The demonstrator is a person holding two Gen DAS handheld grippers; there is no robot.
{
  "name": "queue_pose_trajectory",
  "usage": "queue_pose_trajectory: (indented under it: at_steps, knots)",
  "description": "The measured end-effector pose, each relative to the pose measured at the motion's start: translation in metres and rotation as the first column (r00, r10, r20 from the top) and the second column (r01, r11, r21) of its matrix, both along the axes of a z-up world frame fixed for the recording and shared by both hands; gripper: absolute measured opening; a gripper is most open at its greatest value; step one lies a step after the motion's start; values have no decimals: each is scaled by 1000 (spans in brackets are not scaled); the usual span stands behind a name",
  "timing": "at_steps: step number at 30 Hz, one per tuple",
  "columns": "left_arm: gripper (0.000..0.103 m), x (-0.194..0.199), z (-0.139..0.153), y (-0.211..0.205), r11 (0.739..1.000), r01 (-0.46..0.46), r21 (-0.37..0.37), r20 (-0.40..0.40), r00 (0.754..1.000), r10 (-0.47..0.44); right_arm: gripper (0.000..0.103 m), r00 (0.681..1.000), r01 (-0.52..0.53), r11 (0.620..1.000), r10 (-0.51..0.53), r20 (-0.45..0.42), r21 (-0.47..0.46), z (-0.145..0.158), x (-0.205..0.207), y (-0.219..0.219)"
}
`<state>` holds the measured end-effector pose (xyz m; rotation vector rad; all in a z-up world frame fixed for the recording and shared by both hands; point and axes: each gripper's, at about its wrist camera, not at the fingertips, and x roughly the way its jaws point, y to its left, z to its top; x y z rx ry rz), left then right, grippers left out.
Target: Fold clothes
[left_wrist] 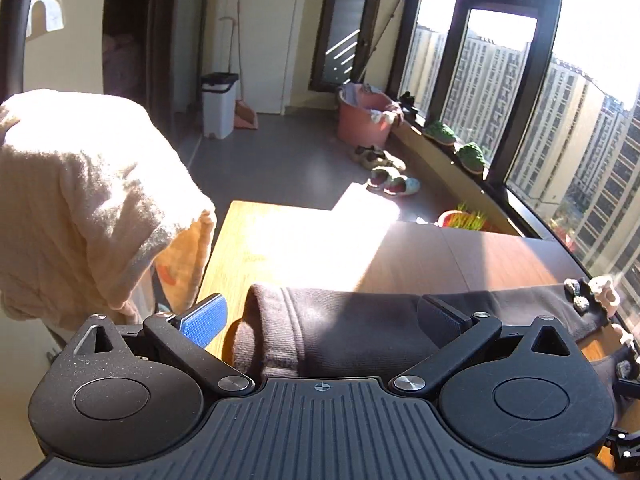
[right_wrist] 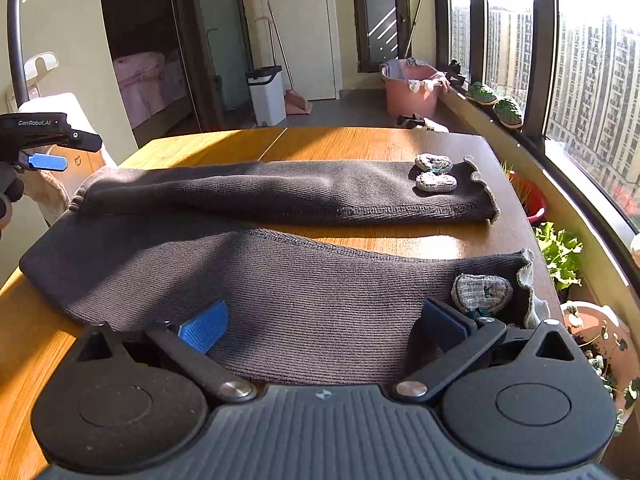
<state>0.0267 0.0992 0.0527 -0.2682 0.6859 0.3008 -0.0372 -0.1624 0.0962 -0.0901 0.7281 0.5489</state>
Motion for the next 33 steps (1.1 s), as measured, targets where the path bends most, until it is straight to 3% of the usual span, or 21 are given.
queue_pose_trajectory:
  at_steps: [3, 5, 7, 8, 9, 10, 12, 14, 19, 22, 23, 24, 25, 29, 33]
  knots:
    - [94, 30, -20, 15, 1000, -21, -23, -83, 996, 19, 103, 1000, -13, 1000, 14, -16, 27, 3, 5, -4]
    - [80, 43, -31, 19, 999, -23, -26, -122, 992, 20, 103, 999, -11, 997, 14, -35, 70, 9, 12, -11]
    - [77, 48, -37, 18, 1000, -12, -17, -134, 991, 10, 103, 999, 45, 988, -46, 3, 147, 29, 29, -25]
    - [75, 48, -39, 17, 1000, -6, -7, -133, 991, 5, 102, 996, 74, 987, -80, 34, 140, 38, 40, -29]
    - [73, 48, -39, 16, 1000, -2, 5, -132, 991, 2, 92, 991, 103, 986, -112, 66, 131, 46, 51, -33]
    - [69, 48, -40, 16, 1000, 2, 15, -130, 991, 0, 70, 986, 142, 982, -151, 66, 122, 50, 69, -37]
    - [66, 46, -40, 16, 1000, 8, 26, -124, 992, -5, 38, 975, 216, 968, -221, 26, 127, 53, 107, -45]
    - [63, 42, -41, 18, 1000, 14, 28, -113, 994, -11, 36, 963, 268, 952, -266, -35, 145, 47, 139, -51]
    - [66, 34, -44, 18, 998, 53, 39, -84, 995, -50, 42, 947, 318, 945, -314, -63, 70, 15, 174, -41]
    - [68, 31, -45, 16, 995, 79, 68, -83, 994, -73, 37, 959, 280, 957, -275, -64, 73, 3, 173, -34]
    - [65, 29, -44, 16, 994, 82, 68, -80, 994, -77, 29, 967, 251, 966, -247, -56, 68, 3, 171, -29]
    - [60, 29, -43, 17, 995, 82, 65, -77, 994, -77, 11, 971, 238, 968, -234, -58, 84, 5, 169, -27]
    - [47, 29, -42, 18, 995, 84, 54, -71, 994, -80, 7, 971, 238, 967, -234, -59, 92, 10, 168, -26]
    - [43, 14, -14, 20, 996, 84, 20, 16, 996, -84, 6, 974, 215, 961, -225, 39, 175, 49, 142, -35]
    - [42, -46, 22, 6, 991, 133, 11, 130, 983, -133, 6, 976, 159, 954, -191, 107, 255, 82, 82, -67]
